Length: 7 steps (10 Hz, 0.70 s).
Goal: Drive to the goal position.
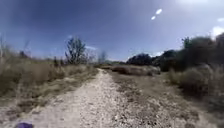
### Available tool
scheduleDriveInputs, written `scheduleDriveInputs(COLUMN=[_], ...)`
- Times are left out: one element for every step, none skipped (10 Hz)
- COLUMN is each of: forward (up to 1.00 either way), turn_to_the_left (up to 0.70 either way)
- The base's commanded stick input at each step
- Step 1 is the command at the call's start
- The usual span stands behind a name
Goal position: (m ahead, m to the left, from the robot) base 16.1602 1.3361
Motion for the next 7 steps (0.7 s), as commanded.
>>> scheduleDriveInputs(forward=[0.7,0.7,0.7,0.7,0.7,0.7,0.7], turn_to_the_left=[0.0,0.0,0.0,0.0,0.0,0.0,0.0])
